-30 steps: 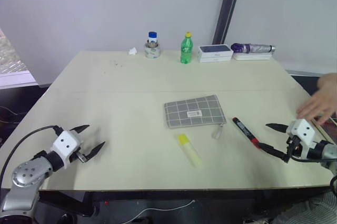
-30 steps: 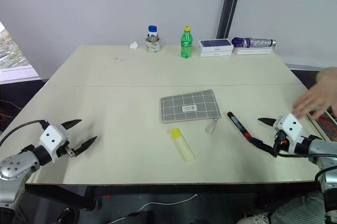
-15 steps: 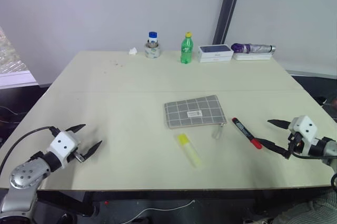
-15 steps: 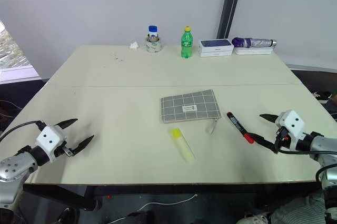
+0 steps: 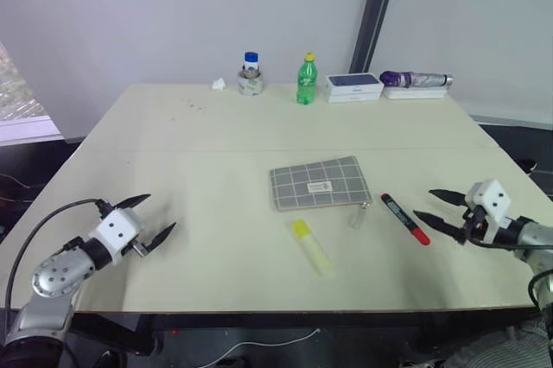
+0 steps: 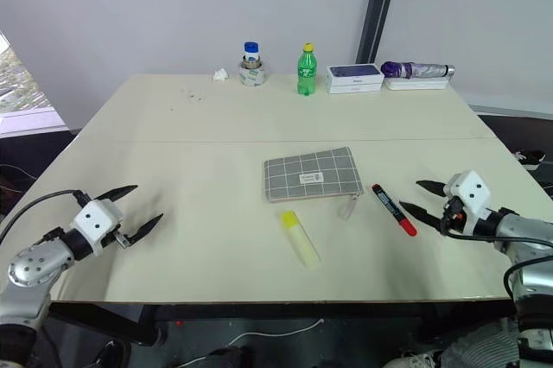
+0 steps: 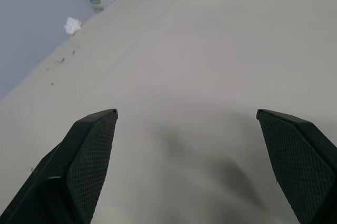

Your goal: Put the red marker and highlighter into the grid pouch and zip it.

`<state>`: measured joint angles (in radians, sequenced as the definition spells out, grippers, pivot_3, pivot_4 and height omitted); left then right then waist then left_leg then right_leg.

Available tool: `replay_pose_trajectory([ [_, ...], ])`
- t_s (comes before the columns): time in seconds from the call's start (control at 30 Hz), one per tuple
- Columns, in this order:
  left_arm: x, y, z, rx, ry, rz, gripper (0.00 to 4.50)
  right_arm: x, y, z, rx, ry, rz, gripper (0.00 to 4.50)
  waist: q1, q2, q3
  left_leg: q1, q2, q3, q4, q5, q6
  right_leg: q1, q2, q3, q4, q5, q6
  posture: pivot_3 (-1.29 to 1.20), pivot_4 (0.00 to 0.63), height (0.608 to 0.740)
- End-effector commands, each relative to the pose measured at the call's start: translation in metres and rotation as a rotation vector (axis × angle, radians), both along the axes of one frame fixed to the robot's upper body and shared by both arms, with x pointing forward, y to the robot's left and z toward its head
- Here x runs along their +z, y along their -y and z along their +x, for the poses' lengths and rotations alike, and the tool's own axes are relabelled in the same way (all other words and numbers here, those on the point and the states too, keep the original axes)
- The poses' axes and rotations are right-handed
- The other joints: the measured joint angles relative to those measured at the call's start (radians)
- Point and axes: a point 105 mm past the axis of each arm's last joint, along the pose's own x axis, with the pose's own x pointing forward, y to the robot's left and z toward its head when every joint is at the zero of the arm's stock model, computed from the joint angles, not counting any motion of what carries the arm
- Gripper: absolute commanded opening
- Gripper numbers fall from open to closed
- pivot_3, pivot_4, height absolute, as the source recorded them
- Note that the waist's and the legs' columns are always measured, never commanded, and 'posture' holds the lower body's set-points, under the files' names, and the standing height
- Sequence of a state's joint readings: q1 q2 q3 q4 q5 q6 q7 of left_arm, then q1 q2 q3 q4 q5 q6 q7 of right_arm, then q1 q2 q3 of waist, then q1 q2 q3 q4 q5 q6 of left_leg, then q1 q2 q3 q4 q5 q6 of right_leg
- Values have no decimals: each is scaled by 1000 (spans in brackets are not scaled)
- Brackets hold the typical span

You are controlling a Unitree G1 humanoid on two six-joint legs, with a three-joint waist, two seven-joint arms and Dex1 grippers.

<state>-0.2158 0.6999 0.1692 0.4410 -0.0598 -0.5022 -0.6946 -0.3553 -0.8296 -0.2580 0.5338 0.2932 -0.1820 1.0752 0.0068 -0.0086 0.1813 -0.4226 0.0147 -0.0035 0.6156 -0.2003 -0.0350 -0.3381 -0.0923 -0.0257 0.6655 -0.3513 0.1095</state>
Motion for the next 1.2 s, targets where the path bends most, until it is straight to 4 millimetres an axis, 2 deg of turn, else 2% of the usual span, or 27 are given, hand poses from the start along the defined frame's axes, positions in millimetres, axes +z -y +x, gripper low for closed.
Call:
replay_pose_trajectory([
  [0.03,8,13,15,-35,70,65,4500,14,-14,16,11,70,-18,1195,-1,0,0,0,0,0,0,0,0,0,0,0,0,0,0,0,150,740],
  [0.1,12,27,33,-55,101,79,4500,13,-25,35,-26,86,-59,142,-1,0,0,0,0,0,0,0,0,0,0,0,0,0,0,0,150,740],
  [0.27,11,71,63,-151,163,184,4500,10,-54,79,-128,126,-135,60,-1,0,0,-2,-3,0,1,1,-1,-2,1,0,1,0,0,0,150,740],
  [0.4,12,102,74,-232,209,247,4500,12,-50,104,-278,153,-208,60,0,0,0,-6,-4,1,0,4,-7,-6,0,0,0,0,0,0,150,740],
  [0.63,11,137,80,-344,220,305,4500,0,-58,113,-282,118,-297,60,0,0,0,-7,-4,2,-1,5,-7,-8,0,0,1,0,0,0,150,740],
  [0.83,10,154,81,-401,235,354,4500,-10,-68,115,-248,71,-312,60,-13,0,0,-7,-4,1,-1,5,-8,-8,0,0,2,0,0,0,150,740],
  [1.0,-6,167,74,-489,214,448,4500,-10,-71,116,-239,74,-325,60,-17,0,0,-7,-5,1,0,5,-8,-8,0,0,2,0,0,0,150,740],
  [1.2,-12,186,70,-559,225,499,4500,-7,-72,118,-235,77,-323,60,-14,0,0,-7,-5,1,0,5,-8,-7,0,0,1,0,0,0,150,740],
])
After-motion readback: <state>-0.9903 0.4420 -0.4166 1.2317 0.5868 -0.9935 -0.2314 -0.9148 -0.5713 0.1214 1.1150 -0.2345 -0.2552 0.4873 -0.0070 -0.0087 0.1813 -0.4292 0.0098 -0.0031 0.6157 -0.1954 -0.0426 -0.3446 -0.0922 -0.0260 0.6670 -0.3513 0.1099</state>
